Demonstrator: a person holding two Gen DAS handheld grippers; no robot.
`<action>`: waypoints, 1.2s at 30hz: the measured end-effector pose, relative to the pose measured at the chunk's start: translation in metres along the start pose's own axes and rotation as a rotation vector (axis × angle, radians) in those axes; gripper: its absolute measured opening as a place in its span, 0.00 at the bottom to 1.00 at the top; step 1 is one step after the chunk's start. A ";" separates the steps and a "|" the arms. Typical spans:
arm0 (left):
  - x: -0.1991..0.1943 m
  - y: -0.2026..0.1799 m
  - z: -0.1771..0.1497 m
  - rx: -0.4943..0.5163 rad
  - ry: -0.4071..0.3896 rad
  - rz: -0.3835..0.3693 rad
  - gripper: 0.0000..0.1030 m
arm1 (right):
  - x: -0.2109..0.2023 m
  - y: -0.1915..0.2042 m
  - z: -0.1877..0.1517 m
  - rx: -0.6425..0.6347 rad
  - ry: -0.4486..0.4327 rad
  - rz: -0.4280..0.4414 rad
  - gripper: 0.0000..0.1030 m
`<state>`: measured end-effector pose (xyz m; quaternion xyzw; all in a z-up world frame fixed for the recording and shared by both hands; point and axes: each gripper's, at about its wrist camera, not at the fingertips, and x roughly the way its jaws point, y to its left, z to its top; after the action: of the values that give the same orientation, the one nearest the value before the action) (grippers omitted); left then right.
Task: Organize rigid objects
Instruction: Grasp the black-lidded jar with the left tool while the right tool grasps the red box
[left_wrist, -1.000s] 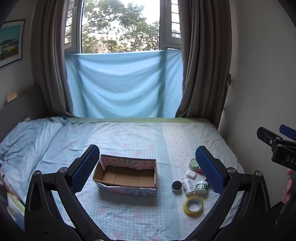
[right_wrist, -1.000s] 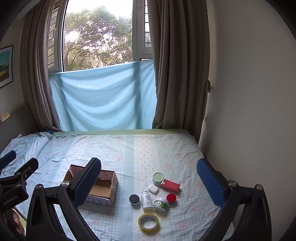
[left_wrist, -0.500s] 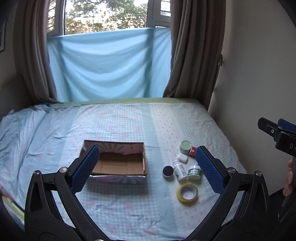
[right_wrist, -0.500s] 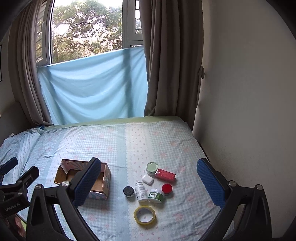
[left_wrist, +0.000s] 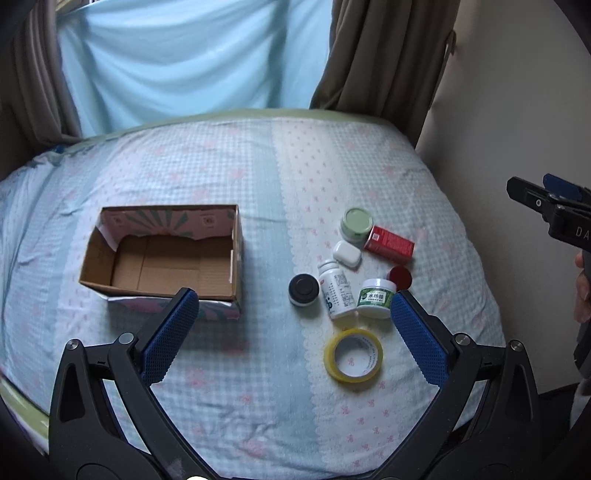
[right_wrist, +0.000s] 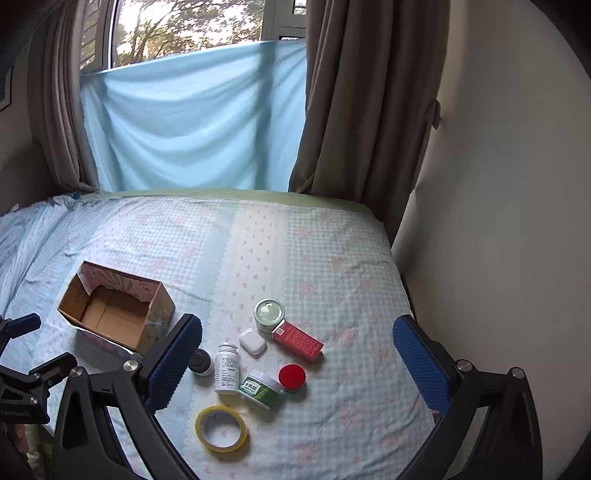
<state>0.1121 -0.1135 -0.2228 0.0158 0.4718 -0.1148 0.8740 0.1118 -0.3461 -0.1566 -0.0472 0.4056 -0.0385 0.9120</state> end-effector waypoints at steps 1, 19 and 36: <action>0.018 -0.004 -0.002 0.001 0.027 0.013 1.00 | 0.017 -0.003 0.000 -0.015 0.031 0.008 1.00; 0.259 -0.014 -0.048 0.089 0.289 0.086 0.89 | 0.280 -0.007 -0.040 -0.346 0.423 0.156 1.00; 0.321 -0.042 -0.040 0.352 0.286 0.015 0.53 | 0.377 0.017 -0.079 -0.590 0.643 0.287 0.43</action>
<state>0.2404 -0.2086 -0.5077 0.1877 0.5635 -0.1852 0.7829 0.3059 -0.3744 -0.4889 -0.2338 0.6641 0.1928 0.6835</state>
